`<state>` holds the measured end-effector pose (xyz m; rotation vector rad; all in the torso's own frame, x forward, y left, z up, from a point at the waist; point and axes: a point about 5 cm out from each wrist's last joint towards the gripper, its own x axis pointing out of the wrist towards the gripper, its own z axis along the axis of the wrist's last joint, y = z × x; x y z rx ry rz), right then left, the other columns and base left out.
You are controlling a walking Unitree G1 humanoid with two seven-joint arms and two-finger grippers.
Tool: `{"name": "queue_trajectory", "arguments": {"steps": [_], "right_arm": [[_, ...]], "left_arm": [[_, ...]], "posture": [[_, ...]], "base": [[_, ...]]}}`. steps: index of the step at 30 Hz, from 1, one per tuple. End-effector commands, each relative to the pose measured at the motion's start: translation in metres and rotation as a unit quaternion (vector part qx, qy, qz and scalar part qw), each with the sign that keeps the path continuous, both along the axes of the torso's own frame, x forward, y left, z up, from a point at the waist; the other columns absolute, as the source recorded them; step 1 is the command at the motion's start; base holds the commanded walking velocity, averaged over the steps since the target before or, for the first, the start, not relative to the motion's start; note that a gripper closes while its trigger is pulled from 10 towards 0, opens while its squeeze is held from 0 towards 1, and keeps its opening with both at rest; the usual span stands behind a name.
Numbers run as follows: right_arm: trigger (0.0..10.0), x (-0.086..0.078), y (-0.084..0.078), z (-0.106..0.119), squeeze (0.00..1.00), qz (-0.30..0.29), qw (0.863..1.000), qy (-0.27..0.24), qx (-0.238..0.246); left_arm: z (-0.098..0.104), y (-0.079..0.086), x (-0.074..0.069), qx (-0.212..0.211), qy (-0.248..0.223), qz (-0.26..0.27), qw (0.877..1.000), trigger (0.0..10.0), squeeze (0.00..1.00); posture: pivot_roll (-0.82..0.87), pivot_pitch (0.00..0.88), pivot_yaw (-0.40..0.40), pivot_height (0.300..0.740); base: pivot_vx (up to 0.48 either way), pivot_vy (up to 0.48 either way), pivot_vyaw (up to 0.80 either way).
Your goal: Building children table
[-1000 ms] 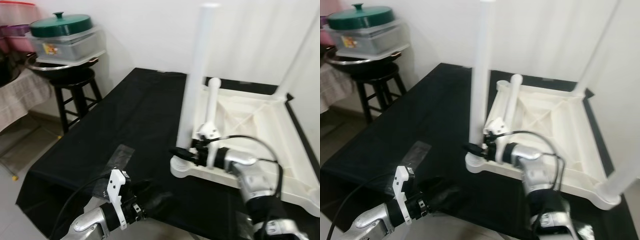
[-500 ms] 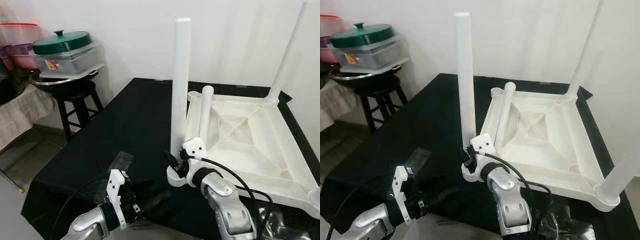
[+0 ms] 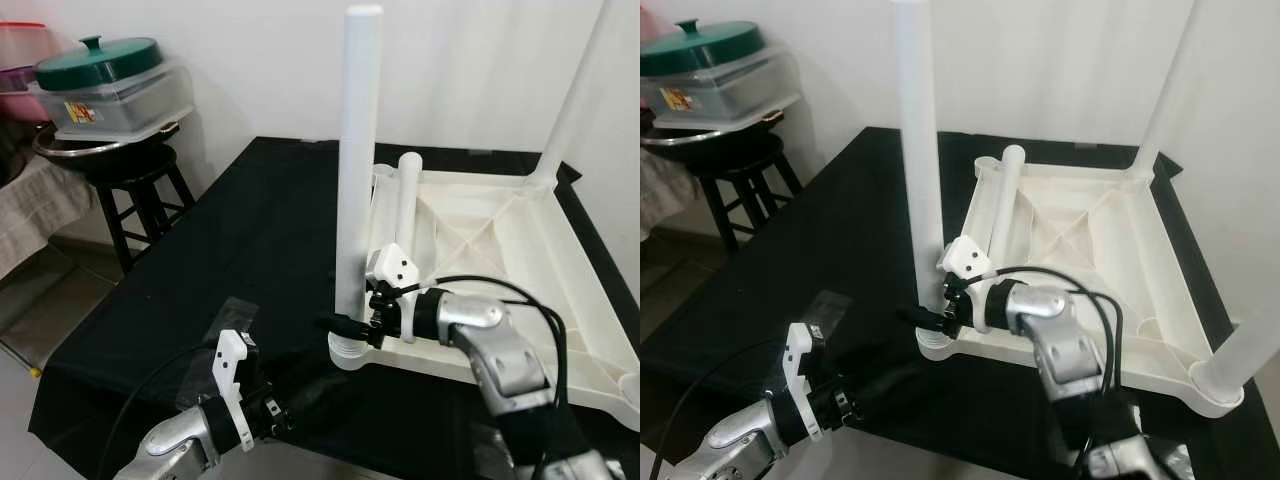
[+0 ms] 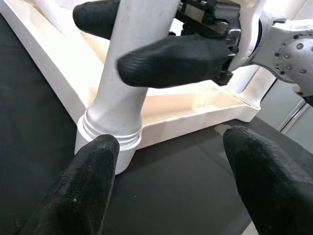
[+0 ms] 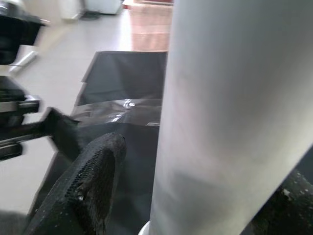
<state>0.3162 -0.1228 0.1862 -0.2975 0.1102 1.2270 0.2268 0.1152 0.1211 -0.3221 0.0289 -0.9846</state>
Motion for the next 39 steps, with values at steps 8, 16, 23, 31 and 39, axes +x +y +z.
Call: {"name": "queue_trajectory", "arguments": {"steps": [8,16,23,31,39], "right_arm": [[2.6,0.024,0.005,0.016,0.00,0.115,0.992,0.048,-0.008],[0.0,0.033,-0.003,0.021,0.00,0.144,0.987,0.074,-0.019],[0.0,0.029,-0.017,0.014,0.00,0.141,0.987,0.077,-0.020],[0.0,0.004,-0.001,-0.039,0.00,-0.190,0.981,0.044,0.010],[0.0,-0.032,0.026,-0.053,0.00,-0.342,0.939,0.040,0.010]], "left_arm": [[0.006,-0.001,-0.005,0.004,0.000,-0.002,1.000,10.0,0.00],[0.007,-0.003,-0.011,0.000,0.002,-0.005,1.000,10.0,0.00],[0.008,-0.004,-0.011,-0.001,0.004,-0.006,1.000,10.0,0.00],[0.010,-0.001,-0.010,0.000,0.003,-0.004,1.000,10.0,0.00],[0.008,0.003,-0.002,0.005,0.005,-0.007,1.000,10.0,0.00]], "posture": [[0.05,0.127,0.017,0.740],[0.06,0.142,0.006,0.740],[0.04,0.149,0.002,0.740],[0.01,0.163,-0.018,0.740],[0.00,0.132,0.018,0.740]], "base": [[0.000,0.000,0.00],[0.000,0.000,0.00],[0.000,0.000,0.00],[0.000,0.000,0.00],[0.000,0.000,0.00]]}}
